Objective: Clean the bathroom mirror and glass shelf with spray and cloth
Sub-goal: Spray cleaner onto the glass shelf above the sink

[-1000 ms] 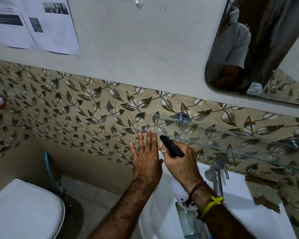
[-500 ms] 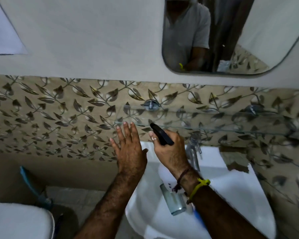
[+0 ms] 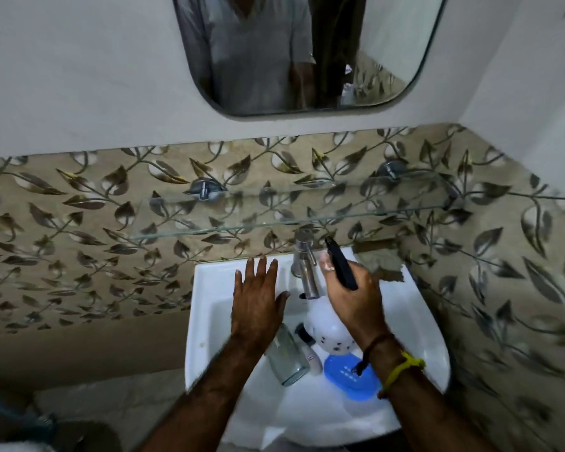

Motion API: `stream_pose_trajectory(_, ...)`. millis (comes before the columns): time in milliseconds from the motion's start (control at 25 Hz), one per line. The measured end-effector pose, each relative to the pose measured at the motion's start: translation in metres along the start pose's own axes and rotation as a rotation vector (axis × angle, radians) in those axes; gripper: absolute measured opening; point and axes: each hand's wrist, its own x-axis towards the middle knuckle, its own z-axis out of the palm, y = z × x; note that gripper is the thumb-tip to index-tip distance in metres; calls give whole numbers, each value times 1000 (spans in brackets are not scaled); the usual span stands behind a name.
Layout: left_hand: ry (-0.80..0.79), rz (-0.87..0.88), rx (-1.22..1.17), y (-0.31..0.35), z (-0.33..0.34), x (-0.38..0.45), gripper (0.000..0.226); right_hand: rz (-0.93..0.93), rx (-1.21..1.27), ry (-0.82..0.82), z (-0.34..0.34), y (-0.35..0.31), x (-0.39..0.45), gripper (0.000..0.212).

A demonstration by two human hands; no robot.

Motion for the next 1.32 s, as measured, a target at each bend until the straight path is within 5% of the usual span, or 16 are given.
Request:
stream_pose_trajectory(200,-248,27,19,4,31,19,67,168,-84,97,-37,35,10,60)
stream_pose_trajectory(480,-565,26,137,-19,64,70,77,130,26,13,-39,60,45,41)
stream_pose_trajectory(680,-659,-18,148,-31,83,91,73,22,51,-56,-16,60,81,51)
stream_pose_trajectory(1000,-674,-73,110,-34,96,103,76,104,136,-263,5,66,135,11)
stream_pose_trajectory(1120,-657,-91,122,-31,95,102,75,139,167,-393,0,62,156,23)
stream_pose_trajectory(1240,-653,-99,112,-31,96,102,77,190,137,-520,-2,71,180,79)
stream_pose_trajectory(1320,-663,-103,112,-31,96,103,77,160,81,-511,7,86,188,97)
